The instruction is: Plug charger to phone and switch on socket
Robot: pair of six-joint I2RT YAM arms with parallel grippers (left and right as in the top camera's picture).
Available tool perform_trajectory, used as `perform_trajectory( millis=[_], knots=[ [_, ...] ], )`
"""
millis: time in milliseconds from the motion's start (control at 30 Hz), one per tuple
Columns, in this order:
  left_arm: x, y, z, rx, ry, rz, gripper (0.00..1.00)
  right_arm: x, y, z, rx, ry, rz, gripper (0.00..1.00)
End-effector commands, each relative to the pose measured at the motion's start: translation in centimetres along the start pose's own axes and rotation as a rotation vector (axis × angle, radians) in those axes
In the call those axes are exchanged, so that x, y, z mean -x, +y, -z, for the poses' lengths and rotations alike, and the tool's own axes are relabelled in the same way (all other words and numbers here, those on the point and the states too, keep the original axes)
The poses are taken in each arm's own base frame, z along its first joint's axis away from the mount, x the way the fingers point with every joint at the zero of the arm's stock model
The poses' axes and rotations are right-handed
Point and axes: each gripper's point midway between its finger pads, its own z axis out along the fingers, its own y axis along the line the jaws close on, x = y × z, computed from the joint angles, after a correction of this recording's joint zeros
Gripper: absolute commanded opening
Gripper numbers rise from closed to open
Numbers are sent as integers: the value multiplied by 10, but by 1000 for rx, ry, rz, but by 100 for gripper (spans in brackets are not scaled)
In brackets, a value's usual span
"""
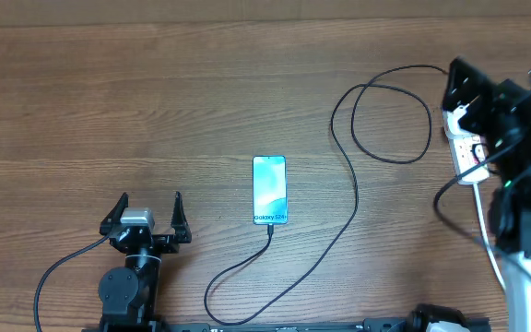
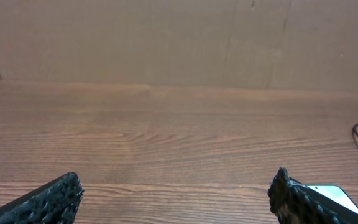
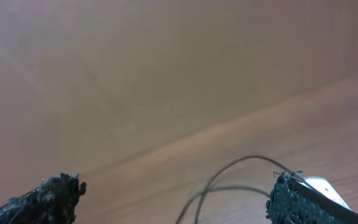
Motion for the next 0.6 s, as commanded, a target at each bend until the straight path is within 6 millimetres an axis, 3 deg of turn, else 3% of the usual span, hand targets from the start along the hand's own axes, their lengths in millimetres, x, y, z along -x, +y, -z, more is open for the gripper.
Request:
perform_trajectory(
  millis=[0,200,367,433,567],
  knots=[
    [1,1,0,1,-6,-11,100,-7,4,16,29,-82,19,100],
    [1,1,0,1,-6,-11,99,-20,3,37,110,-264,13,100],
    [1,1,0,1,-6,-11,100,-32,1,72,218,-530,1,100],
    [1,1,0,1,-6,-11,100,-49,-14,80,168,-575,-26,100],
    [1,1,0,1,-6,-11,99,-63,-22,85,145,-573,-33,100]
  ],
)
